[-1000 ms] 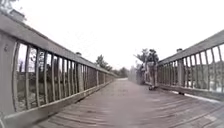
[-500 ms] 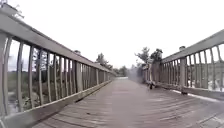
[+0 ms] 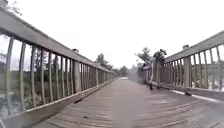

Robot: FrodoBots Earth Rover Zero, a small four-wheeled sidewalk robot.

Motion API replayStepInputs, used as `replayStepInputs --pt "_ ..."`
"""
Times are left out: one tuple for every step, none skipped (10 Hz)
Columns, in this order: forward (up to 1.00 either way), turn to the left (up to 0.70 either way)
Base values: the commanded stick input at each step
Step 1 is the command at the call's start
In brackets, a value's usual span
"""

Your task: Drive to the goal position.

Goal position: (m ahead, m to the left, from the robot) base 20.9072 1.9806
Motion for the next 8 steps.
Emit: replayStepInputs --pt "0.30 0.00" --pt "0.30 0.00" --pt "0.30 0.00" --pt "0.30 0.00" --pt "0.30 0.00" --pt "0.30 0.00" --pt "0.30 0.00" --pt "0.30 0.00"
